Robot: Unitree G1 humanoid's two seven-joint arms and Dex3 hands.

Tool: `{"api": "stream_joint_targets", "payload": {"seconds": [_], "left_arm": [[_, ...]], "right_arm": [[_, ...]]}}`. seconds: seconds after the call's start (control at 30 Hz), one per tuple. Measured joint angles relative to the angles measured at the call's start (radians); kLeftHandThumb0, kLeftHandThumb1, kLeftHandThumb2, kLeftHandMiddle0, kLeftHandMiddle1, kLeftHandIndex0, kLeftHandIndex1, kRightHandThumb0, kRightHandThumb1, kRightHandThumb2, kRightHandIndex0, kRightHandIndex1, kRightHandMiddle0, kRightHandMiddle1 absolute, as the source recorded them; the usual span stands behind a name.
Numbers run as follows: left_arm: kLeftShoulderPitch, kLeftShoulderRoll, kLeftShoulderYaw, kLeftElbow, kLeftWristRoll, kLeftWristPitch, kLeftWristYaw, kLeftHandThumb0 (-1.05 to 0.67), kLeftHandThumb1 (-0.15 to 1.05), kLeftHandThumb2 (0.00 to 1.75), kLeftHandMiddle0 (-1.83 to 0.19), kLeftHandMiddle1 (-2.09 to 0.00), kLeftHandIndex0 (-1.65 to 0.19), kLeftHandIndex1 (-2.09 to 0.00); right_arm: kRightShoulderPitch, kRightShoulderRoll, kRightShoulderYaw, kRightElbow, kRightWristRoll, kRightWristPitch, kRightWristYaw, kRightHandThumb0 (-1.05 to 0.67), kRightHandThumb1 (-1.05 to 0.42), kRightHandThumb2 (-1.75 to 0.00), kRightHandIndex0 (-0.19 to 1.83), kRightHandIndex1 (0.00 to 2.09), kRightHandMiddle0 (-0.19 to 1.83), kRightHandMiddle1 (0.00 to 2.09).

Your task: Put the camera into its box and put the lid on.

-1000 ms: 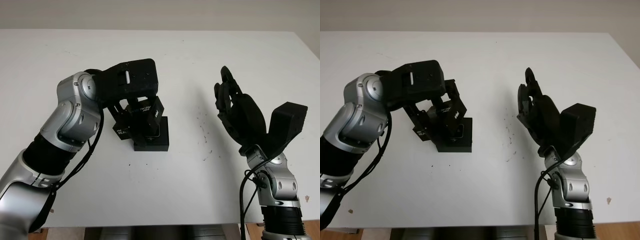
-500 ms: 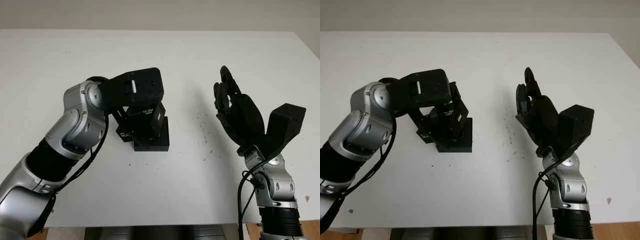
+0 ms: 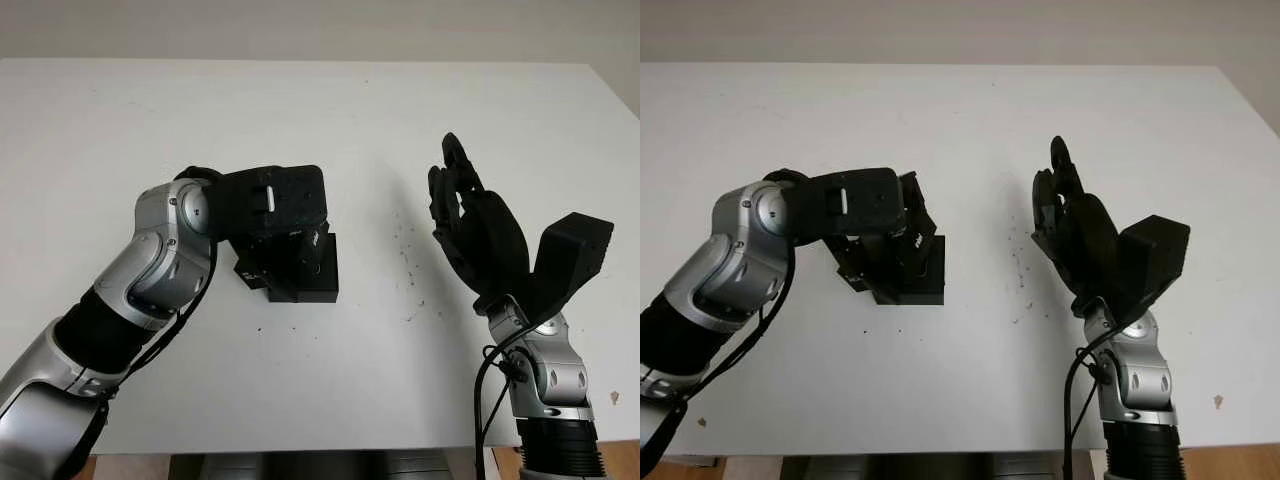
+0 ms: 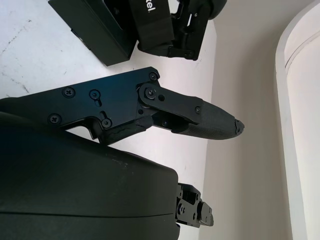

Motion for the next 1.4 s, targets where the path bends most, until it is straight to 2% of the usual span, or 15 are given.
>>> {"api": "stream_joint_targets", "payload": {"seconds": [0.2, 0.3, 0.33, 0.37, 0.43, 0.47, 0.5, 0.53, 0.57, 0.6, 0.63, 0.73, 1.17, 1.27, 1.4], "left_arm": [[-0.001, -0.021, 0.0, 0.001, -0.005, 0.025, -0.011, -0.4, 1.05, 0.38, -0.09, -1.54, 0.05, -1.62], [-0.01, -0.03, -0.008, 0.0, -0.005, 0.067, -0.027, -0.44, 1.05, 0.37, 0.02, -1.81, 0.14, -1.97], [-0.015, -0.033, -0.012, 0.0, -0.007, 0.079, -0.034, -0.46, 1.05, 0.37, 0.05, -1.82, 0.16, -1.93], [-0.021, -0.035, -0.018, 0.0, -0.008, 0.092, -0.044, -0.48, 1.05, 0.38, 0.09, -1.79, 0.18, -1.78], [-0.038, -0.039, -0.035, -0.003, -0.009, 0.132, -0.065, -0.51, 1.05, 0.37, 0.15, -1.6, 0.19, -1.26], [-0.048, -0.041, -0.044, -0.009, -0.009, 0.157, -0.076, -0.53, 1.05, 0.38, 0.18, -1.1, 0.19, -0.71], [-0.057, -0.042, -0.053, -0.018, -0.011, 0.187, -0.089, -0.54, 1.05, 0.38, 0.17, -0.78, 0.19, -0.47], [-0.064, -0.045, -0.061, -0.033, -0.015, 0.213, -0.099, -0.55, 1.05, 0.39, 0.14, -0.55, 0.19, -0.26], [-0.071, -0.048, -0.069, -0.047, -0.022, 0.233, -0.106, -0.55, 1.05, 0.39, 0.14, -0.44, 0.19, -0.14], [-0.076, -0.051, -0.075, -0.057, -0.026, 0.251, -0.11, -0.55, 1.05, 0.4, 0.13, -0.39, 0.19, -0.08], [-0.078, -0.05, -0.077, -0.062, -0.031, 0.259, -0.113, -0.56, 1.05, 0.41, 0.17, -0.18, 0.19, -0.03], [-0.082, -0.038, -0.078, -0.082, -0.058, 0.26, -0.123, -0.56, 1.05, 0.43, 0.19, -0.02, 0.19, 0.0], [-0.101, 0.015, -0.1, -0.117, -0.127, 0.231, -0.139, -0.52, 1.05, 0.4, 0.19, 0.0, 0.19, 0.0], [-0.104, 0.038, -0.116, -0.118, -0.127, 0.178, -0.149, -0.52, 1.05, 0.39, 0.19, 0.0, 0.19, 0.0], [-0.1, 0.075, -0.121, -0.115, -0.131, 0.04, -0.165, -0.54, 1.05, 0.38, 0.19, 0.0, 0.19, 0.0]], "right_arm": [[0.003, 0.001, 0.0, 0.0, 0.004, 0.001, -0.003, -0.66, -1.05, -0.66, -0.19, 0.0, -0.19, 0.01], [0.006, 0.001, 0.0, 0.0, 0.005, 0.001, -0.005, -0.66, -1.05, -0.66, -0.19, 0.0, -0.19, 0.02], [0.006, 0.001, 0.0, 0.0, 0.004, 0.001, -0.007, -0.66, -1.05, -0.66, -0.19, 0.0, -0.19, 0.02], [0.006, 0.002, 0.0, 0.0, 0.004, 0.001, -0.008, -0.66, -1.05, -0.66, -0.19, 0.0, -0.19, 0.03], [0.006, 0.002, 0.0, 0.0, 0.002, 0.001, -0.008, -0.66, -1.05, -0.66, -0.19, 0.0, -0.19, 0.03], [0.006, 0.002, 0.0, 0.0, 0.002, 0.001, -0.008, -0.67, -1.05, -0.66, -0.19, 0.0, -0.19, 0.03], [0.006, 0.002, 0.0, 0.0, 0.002, 0.001, -0.008, -0.66, -1.05, -0.66, -0.19, 0.0, -0.19, 0.03], [0.006, 0.002, 0.0, 0.0, 0.002, 0.001, -0.008, -0.66, -1.05, -0.66, -0.19, 0.0, -0.19, 0.03], [0.006, 0.002, 0.0, 0.0, 0.002, 0.001, -0.009, -0.66, -1.05, -0.66, -0.19, 0.0, -0.19, 0.03], [0.006, 0.003, 0.001, 0.0, 0.002, 0.001, -0.009, -0.66, -1.05, -0.66, -0.19, 0.0, -0.19, 0.03], [0.006, 0.003, 0.001, 0.0, 0.002, 0.001, -0.01, -0.65, -1.05, -0.66, -0.19, 0.0, -0.19, 0.03], [0.006, 0.004, 0.001, 0.0, 0.002, 0.001, -0.015, -0.65, -1.05, -0.65, -0.19, 0.01, -0.18, 0.04], [0.013, 0.012, 0.002, 0.0, -0.016, -0.003, -0.015, -0.66, -1.05, -0.63, -0.19, 0.01, -0.18, 0.05], [0.013, 0.012, 0.002, 0.0, -0.018, -0.009, -0.013, -0.66, -1.05, -0.63, -0.19, 0.02, -0.18, 0.05], [0.014, 0.012, 0.001, 0.007, -0.022, -0.017, -0.008, -0.65, -1.05, -0.63, -0.19, 0.02, -0.18, 0.05]]}}
